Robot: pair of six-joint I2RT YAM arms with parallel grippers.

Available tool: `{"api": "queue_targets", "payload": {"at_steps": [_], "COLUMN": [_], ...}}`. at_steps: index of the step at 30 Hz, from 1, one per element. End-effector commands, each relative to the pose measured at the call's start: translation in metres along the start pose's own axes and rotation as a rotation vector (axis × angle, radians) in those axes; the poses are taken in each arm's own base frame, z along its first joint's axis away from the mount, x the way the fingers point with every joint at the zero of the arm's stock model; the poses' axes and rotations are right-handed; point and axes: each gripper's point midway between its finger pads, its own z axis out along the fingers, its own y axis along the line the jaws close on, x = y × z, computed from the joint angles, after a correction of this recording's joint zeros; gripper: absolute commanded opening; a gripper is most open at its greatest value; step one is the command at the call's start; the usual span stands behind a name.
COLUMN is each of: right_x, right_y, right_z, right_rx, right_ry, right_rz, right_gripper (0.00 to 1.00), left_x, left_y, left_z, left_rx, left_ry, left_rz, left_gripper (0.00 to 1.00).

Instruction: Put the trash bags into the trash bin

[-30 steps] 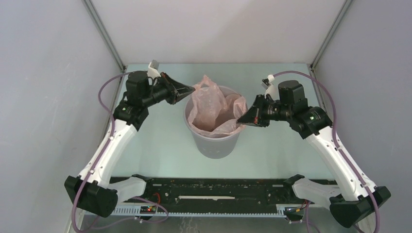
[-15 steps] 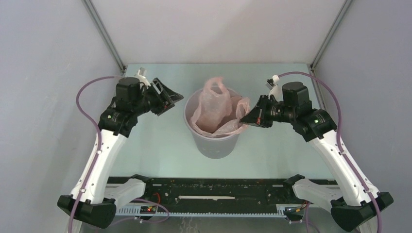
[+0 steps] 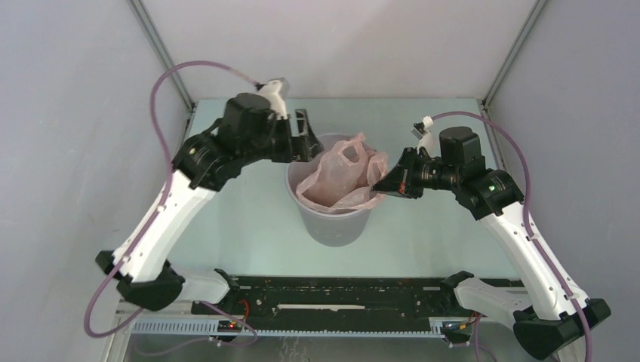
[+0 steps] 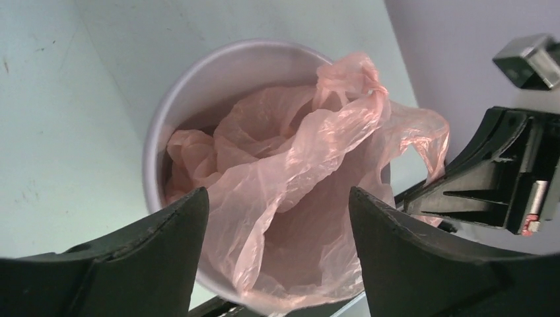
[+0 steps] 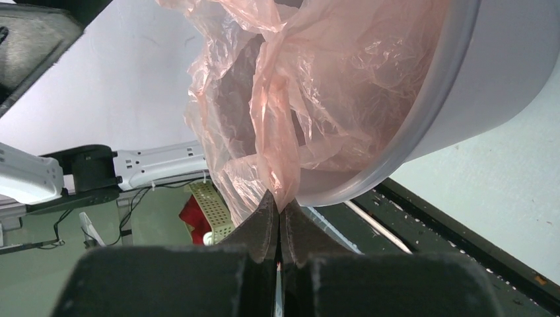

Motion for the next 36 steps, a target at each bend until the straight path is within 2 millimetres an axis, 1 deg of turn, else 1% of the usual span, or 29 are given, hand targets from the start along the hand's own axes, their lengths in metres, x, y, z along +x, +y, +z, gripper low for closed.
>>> {"api": "queue_targets", "payload": {"at_steps": [1,5,8,11,14,16,19,21,24,27,29,31,32,34,35,36], "right_x": [-0.004,-0.005,-0.007,-0.006,-0.006,-0.005,-0.004,-0.003,0.000,0.002,0.003,0.007,0.008,0.013,0.016,0.018], "right_y": [0.008,0.008,0.010,0.009,0.009,0.010,0.007,0.003,0.000,-0.005,-0.010,-0.016,-0.020,-0.027,-0.030,-0.033], "right_z": [-0.006,-0.007,-0.006,-0.006,-0.005,-0.006,-0.008,-0.009,-0.010,-0.011,-0.013,-0.015,-0.016,-0.018,-0.018,-0.019], "right_rx": [-0.036,-0.037,-0.048,-0.044,-0.044,-0.043,-0.024,-0.007,0.011,0.039,0.064,0.095,0.117,0.151,0.165,0.181], "right_ry": [-0.025,-0.032,-0.031,-0.029,-0.026,-0.027,-0.035,-0.039,-0.036,-0.044,-0.047,-0.045,-0.047,-0.037,-0.032,-0.027], "right_rz": [-0.019,-0.018,-0.017,-0.013,-0.009,-0.008,-0.014,-0.018,-0.023,-0.035,-0.043,-0.055,-0.059,-0.063,-0.069,-0.071], "right_gripper": [0.00,0.00,0.00,0.00,0.00,0.00,0.00,0.00,0.00,0.00,0.00,0.00,0.00,0.00,0.00,0.00], "left_x": [0.010,0.029,0.038,0.045,0.044,0.037,0.030,0.030,0.024,0.008,-0.004,-0.013,-0.019,-0.023,-0.015,-0.013], "left_y": [-0.017,-0.025,-0.022,-0.019,-0.023,-0.025,-0.030,-0.031,-0.022,-0.005,0.013,0.027,0.034,0.046,0.055,0.061], "left_z": [0.013,0.025,0.036,0.052,0.063,0.067,0.071,0.076,0.075,0.064,0.056,0.049,0.044,0.039,0.040,0.040], "left_rx": [-0.006,-0.030,-0.054,-0.086,-0.090,-0.102,-0.101,-0.105,-0.151,-0.201,-0.229,-0.207,-0.181,-0.107,-0.078,-0.046], "left_ry": [0.095,0.165,0.200,0.241,0.241,0.219,0.206,0.220,0.217,0.173,0.140,0.107,0.081,0.037,0.032,0.011], "left_rz": [0.228,0.326,0.359,0.370,0.358,0.341,0.321,0.322,0.327,0.304,0.243,0.131,0.059,-0.102,-0.168,-0.229], "left_gripper": [0.82,0.84,0.80,0.78,0.72,0.66,0.61,0.53,0.35,0.21,0.13,0.03,0.01,0.00,0.00,0.00]}}
